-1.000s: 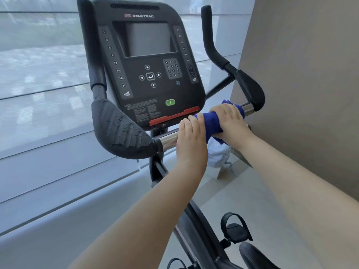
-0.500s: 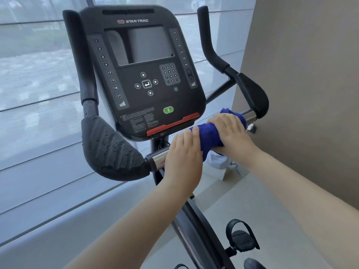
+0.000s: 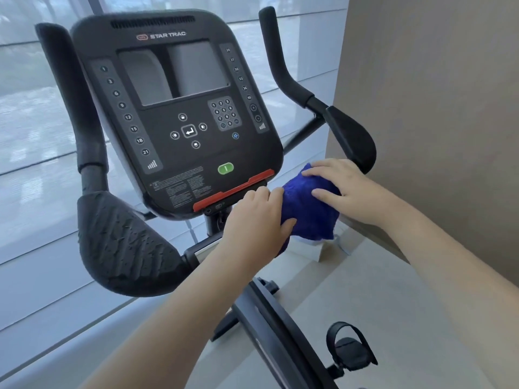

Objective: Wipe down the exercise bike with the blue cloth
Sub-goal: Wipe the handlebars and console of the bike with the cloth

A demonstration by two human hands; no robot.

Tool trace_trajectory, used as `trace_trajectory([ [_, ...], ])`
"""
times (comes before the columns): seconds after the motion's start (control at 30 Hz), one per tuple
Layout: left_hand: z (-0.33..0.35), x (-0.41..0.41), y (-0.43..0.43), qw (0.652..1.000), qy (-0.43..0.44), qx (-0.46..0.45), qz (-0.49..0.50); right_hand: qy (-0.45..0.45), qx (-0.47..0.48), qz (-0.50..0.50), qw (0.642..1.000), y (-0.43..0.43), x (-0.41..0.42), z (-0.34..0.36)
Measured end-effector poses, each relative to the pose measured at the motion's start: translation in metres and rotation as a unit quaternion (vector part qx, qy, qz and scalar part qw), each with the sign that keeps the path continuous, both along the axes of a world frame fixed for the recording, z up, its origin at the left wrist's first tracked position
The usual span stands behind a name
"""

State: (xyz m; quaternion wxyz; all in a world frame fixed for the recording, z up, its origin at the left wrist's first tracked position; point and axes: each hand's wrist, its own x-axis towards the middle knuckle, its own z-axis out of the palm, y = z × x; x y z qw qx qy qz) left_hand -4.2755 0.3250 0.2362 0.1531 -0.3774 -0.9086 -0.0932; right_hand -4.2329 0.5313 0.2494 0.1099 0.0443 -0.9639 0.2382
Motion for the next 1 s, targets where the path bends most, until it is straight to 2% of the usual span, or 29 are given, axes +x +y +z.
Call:
trace_trajectory([
  [0.1,-0.007,-0.002,-0.002,0.999,0.044,0.013,0.0,0.013,0.016,-0.015,1.0,-0.002,-0.002,-0.005],
  [0.23,-0.016,-0.001,-0.004,0.992,0.126,0.027,0.011,0.085,-0.002,-0.031,0.996,-0.013,0.001,-0.006],
  [0.33,-0.015,0.001,-0.012,0.987,0.159,0.028,0.017,0.103,0.026,-0.035,0.994,-0.024,0.0,-0.008],
  [0.43,-0.015,0.004,-0.023,0.985,0.172,0.016,0.021,0.13,0.041,-0.027,0.99,-0.033,0.002,-0.011],
  [0.83,-0.01,0.026,-0.09,0.984,0.167,-0.043,0.04,0.158,-0.003,0.073,0.985,-0.079,0.0,-0.021],
  [1.0,-0.006,0.035,-0.115,0.974,0.214,-0.048,0.052,0.194,-0.004,0.105,0.975,-0.1,-0.005,-0.023],
])
